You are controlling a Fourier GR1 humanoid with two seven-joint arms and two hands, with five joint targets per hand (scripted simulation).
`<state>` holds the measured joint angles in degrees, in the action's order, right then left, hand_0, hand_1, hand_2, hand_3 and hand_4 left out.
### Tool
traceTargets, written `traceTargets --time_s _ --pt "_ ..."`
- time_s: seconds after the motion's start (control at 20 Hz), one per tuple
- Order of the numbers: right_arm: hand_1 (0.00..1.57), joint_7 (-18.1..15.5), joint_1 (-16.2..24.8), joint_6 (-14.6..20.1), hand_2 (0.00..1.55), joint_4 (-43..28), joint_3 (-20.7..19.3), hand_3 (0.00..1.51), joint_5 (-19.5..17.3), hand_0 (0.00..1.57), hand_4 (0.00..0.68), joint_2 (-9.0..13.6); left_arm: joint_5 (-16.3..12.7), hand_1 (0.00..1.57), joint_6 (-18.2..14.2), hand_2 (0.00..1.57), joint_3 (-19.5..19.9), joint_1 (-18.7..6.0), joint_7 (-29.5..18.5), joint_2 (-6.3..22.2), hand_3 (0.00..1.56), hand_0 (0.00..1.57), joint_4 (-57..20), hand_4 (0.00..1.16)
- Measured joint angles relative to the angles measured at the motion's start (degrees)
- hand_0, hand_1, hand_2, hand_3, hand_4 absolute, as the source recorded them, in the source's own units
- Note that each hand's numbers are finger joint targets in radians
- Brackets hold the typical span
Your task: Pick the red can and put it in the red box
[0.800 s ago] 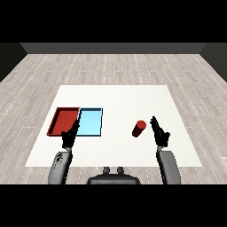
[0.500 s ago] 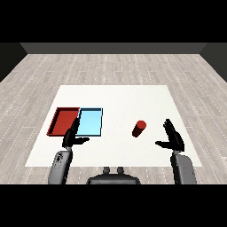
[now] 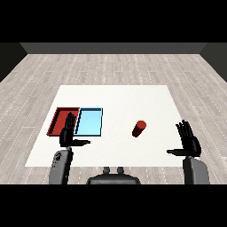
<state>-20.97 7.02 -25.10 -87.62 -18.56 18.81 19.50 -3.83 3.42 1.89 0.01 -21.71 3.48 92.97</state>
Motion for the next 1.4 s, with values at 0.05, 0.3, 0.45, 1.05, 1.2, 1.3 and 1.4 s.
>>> traceTargets --time_s 0.05,0.3,0.45,1.05,1.2,1.3,1.4 --pt "0.0 -1.5 -0.33 -0.93 0.0 1.62 -0.52 0.0 -0.22 0.0 0.0 0.11 -0.31 0.0 0.52 0.0 0.37 0.06 -1.24 0.13 0.0 0.0 -0.6 0.0" --pt "0.0 -3.11 -1.59 -3.04 0.0 3.83 -2.18 0.0 -1.03 0.0 0.0 -0.04 -0.45 0.0 1.12 0.0 0.1 0.03 -3.11 -0.53 0.0 0.0 -1.01 0.0" --pt "0.0 -3.04 -3.23 -4.43 0.0 5.88 -3.29 0.0 -0.55 0.0 0.0 0.77 -0.51 0.0 0.64 0.0 0.04 -0.78 -1.74 -0.75 0.0 0.0 0.05 0.0" --pt "0.0 -0.73 -8.53 -2.39 0.0 9.01 -1.17 0.0 -4.11 0.0 0.0 -2.29 -1.78 0.0 2.04 0.0 1.17 1.59 -4.62 -0.62 0.0 0.0 0.07 0.0" --pt "0.0 0.63 -9.83 -1.71 0.0 9.55 -0.86 0.0 -4.28 0.0 0.0 -2.59 -2.34 0.0 1.79 0.0 1.41 0.93 -3.8 -0.82 0.0 0.0 0.53 0.0" --pt "0.0 -0.28 -10.68 -0.79 0.0 10.91 0.24 0.0 -5.87 0.0 0.0 -3.65 -2.22 0.0 1.98 0.0 1.33 0.89 -4.17 -0.83 0.0 0.0 0.06 0.0" --pt "0.0 1.67 -11.77 -0.68 0.0 11.05 0.25 0.0 -5.0 0.0 0.0 -3.58 -2.4 0.0 2.01 0.0 1.53 1.17 -3.69 -0.66 0.0 0.0 0.85 0.0"
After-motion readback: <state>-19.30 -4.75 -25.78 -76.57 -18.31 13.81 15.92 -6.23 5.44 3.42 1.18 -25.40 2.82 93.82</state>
